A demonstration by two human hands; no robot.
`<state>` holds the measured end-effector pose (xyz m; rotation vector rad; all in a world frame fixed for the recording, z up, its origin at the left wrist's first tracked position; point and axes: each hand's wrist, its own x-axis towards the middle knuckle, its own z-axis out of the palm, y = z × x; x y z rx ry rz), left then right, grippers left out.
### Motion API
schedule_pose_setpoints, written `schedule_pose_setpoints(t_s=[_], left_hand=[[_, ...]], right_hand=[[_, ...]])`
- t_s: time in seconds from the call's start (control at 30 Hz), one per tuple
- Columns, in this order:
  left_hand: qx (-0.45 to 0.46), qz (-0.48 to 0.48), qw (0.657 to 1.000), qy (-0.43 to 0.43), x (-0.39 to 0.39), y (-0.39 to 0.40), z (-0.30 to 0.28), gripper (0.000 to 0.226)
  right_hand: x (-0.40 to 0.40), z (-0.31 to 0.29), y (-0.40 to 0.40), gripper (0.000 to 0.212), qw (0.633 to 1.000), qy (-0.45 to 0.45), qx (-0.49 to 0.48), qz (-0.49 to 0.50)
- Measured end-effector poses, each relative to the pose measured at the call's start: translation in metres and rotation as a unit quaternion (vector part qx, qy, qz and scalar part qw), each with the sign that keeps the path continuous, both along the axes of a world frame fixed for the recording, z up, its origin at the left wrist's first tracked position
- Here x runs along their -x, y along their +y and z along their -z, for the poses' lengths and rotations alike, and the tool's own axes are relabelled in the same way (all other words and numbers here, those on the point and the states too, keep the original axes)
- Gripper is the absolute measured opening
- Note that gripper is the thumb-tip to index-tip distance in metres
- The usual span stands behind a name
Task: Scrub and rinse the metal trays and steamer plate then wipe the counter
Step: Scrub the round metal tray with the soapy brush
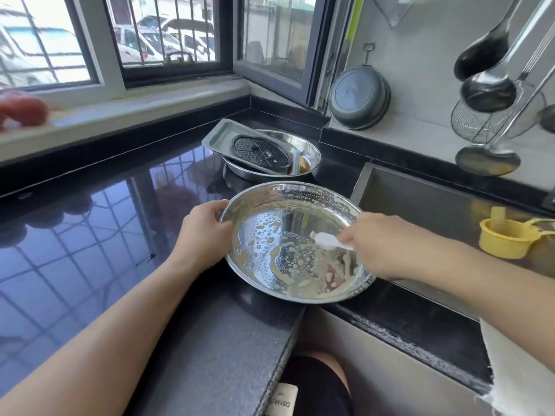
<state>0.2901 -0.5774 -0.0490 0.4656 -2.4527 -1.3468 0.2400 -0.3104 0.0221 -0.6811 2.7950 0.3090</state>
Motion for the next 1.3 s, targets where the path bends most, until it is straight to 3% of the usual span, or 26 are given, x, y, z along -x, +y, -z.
schedule_pose_setpoints(t_s=[0.1, 0.23, 0.33, 0.5, 0.67, 0.77, 0.87, 1.0, 1.17, 1.3], left_hand=[[-0.003, -0.002, 1.0, 0.001, 0.001, -0.001, 0.001, 0.044], [-0.002, -0.005, 1.0, -0.001, 0.001, -0.002, 0.001, 0.044], [0.001, -0.009, 1.0, 0.002, 0.0, -0.001, 0.001, 0.042], [0.003, -0.012, 1.0, 0.007, 0.0, 0.001, 0.002, 0.042], [0.0, -0.012, 1.0, 0.008, 0.0, 0.002, 0.001, 0.044], [-0.002, -0.01, 1.0, 0.01, 0.001, 0.001, 0.002, 0.042], [-0.007, -0.017, 1.0, 0.011, 0.001, 0.002, 0.002, 0.038], [-0.009, -0.011, 1.0, 0.014, 0.0, 0.002, 0.001, 0.044], [-0.004, -0.004, 1.0, 0.006, 0.0, 0.0, 0.002, 0.042], [0.001, -0.006, 1.0, 0.005, 0.001, 0.0, 0.004, 0.042]], right_hand=[[-0.006, -0.006, 0.002, 0.042, 0.996, -0.001, -0.093, -0.009], [-0.006, -0.017, -0.002, 0.025, 0.988, 0.047, -0.148, 0.017], [-0.011, -0.015, -0.013, 0.011, 0.988, 0.05, -0.146, 0.019], [-0.018, -0.007, -0.02, 0.019, 0.994, 0.001, -0.105, -0.039], [0.004, -0.02, -0.013, 0.015, 0.99, 0.052, -0.129, 0.024], [0.009, -0.026, -0.013, 0.019, 0.982, 0.0, -0.189, 0.006], [-0.001, -0.031, -0.013, 0.008, 0.962, -0.08, -0.256, -0.057], [-0.009, -0.029, -0.018, 0.022, 0.966, -0.163, -0.17, -0.104], [-0.002, -0.022, -0.024, 0.021, 0.978, -0.009, -0.207, -0.008], [-0.003, -0.028, -0.023, 0.013, 0.971, -0.021, -0.239, 0.0]])
